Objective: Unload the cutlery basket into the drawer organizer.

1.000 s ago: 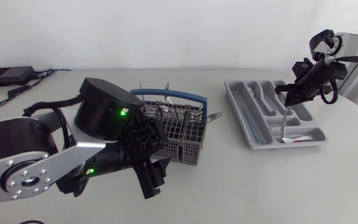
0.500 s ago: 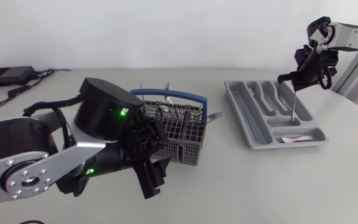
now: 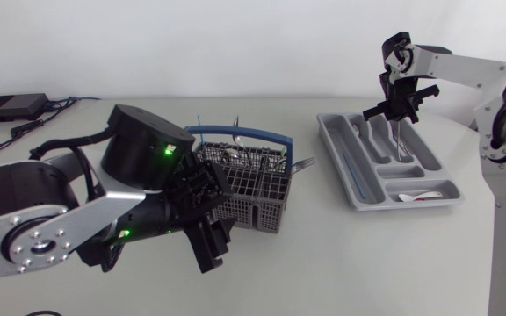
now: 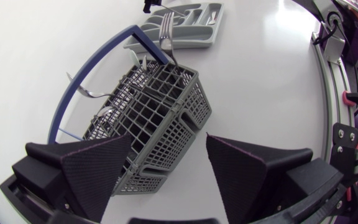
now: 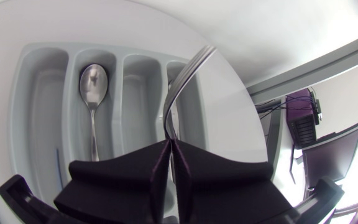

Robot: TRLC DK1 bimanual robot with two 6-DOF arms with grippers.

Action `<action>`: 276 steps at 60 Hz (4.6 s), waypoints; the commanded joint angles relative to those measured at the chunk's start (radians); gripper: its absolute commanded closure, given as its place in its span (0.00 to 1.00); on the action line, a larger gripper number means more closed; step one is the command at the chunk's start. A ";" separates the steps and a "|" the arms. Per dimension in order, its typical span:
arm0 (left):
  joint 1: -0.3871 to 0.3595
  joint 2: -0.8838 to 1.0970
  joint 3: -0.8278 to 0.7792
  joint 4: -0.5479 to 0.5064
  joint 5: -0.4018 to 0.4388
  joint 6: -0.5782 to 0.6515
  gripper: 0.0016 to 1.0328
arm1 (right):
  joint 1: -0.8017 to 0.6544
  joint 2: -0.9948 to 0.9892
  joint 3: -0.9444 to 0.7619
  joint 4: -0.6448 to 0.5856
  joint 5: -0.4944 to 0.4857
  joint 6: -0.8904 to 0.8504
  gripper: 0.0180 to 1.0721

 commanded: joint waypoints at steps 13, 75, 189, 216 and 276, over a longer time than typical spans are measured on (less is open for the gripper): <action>0.028 -0.018 -0.005 -0.006 0.032 -0.019 0.08 | 0.016 0.218 0.214 -0.033 0.097 0.038 0.90; 0.012 -0.027 0.049 -0.030 0.038 -0.022 0.08 | 0.019 -0.499 -0.593 0.200 -0.376 0.060 0.17; 0.093 0.128 0.080 0.089 0.081 0.066 0.07 | 0.317 -0.819 -0.869 -0.015 -0.953 0.686 0.61; 0.082 0.163 0.100 0.117 0.092 0.052 0.07 | 0.394 -0.812 -0.883 -0.068 -0.954 0.718 0.64; 0.024 0.298 0.203 0.123 0.093 0.029 0.07 | 0.464 -0.931 -0.825 -0.136 -0.845 0.532 0.94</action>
